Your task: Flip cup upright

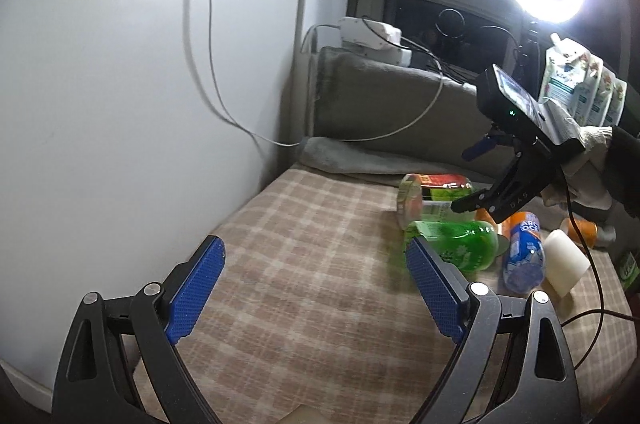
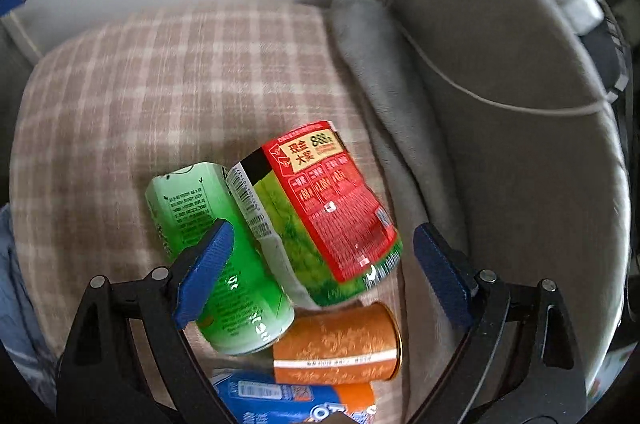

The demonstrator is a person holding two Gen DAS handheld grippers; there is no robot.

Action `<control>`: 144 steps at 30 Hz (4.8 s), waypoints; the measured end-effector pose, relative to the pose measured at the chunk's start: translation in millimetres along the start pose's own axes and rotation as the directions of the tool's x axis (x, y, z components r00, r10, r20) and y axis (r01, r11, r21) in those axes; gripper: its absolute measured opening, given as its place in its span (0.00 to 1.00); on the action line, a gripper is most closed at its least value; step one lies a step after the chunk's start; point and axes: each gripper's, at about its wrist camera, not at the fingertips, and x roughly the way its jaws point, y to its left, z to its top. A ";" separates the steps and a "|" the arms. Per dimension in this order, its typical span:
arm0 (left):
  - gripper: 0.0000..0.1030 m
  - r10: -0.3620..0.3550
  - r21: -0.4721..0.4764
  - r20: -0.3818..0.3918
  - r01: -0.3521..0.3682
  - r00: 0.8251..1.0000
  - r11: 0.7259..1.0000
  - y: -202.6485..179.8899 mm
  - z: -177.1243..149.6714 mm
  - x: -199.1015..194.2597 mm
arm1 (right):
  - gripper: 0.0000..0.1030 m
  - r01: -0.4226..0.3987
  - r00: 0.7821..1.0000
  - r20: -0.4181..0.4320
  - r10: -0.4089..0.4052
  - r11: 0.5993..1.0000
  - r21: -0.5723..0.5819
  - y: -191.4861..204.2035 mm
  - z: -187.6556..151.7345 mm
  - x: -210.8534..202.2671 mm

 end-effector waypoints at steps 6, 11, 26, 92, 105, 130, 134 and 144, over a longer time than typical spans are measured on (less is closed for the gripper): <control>0.89 0.019 -0.016 -0.008 -0.019 1.000 1.000 3.9 0.9 5.9 | 0.91 -0.033 0.999 -0.026 0.033 0.999 -0.007 -1.4 10.8 28.9; 0.89 0.035 -0.031 -0.011 -0.035 0.999 0.999 8.6 1.0 8.2 | 0.90 -0.061 0.998 -0.009 0.061 0.998 0.012 -11.0 11.3 29.7; 0.89 0.012 -0.023 -0.007 -0.012 1.000 1.000 0.6 0.8 9.7 | 0.84 -0.026 0.987 0.162 -0.008 0.979 0.202 -41.7 -10.7 -26.9; 0.89 -0.594 -0.118 -0.460 0.617 0.660 0.778 -148.6 -20.4 36.3 | 0.88 -0.283 0.913 0.320 -0.252 0.171 0.944 115.0 -337.0 -132.5; 0.89 -0.653 -0.376 -0.591 0.555 0.473 0.742 -185.1 -33.9 91.1 | 0.88 -0.092 0.877 0.156 -0.455 0.158 0.983 153.8 -380.1 -183.0; 0.80 -0.616 -0.366 -0.649 0.526 0.446 0.768 -208.8 -43.7 118.9 | 0.88 -0.074 0.878 0.116 -0.465 0.106 0.992 149.9 -384.0 -170.3; 0.74 -0.614 -0.365 -0.652 0.525 0.445 0.769 -209.7 -44.4 119.9 | 0.88 -0.073 0.876 0.108 -0.471 0.093 0.993 150.4 -387.0 -171.2; 0.73 -0.592 -0.297 -0.638 0.552 0.493 0.779 -223.8 -39.3 104.5 | 0.88 -0.069 0.876 0.100 -0.472 0.082 0.994 150.5 -388.8 -170.2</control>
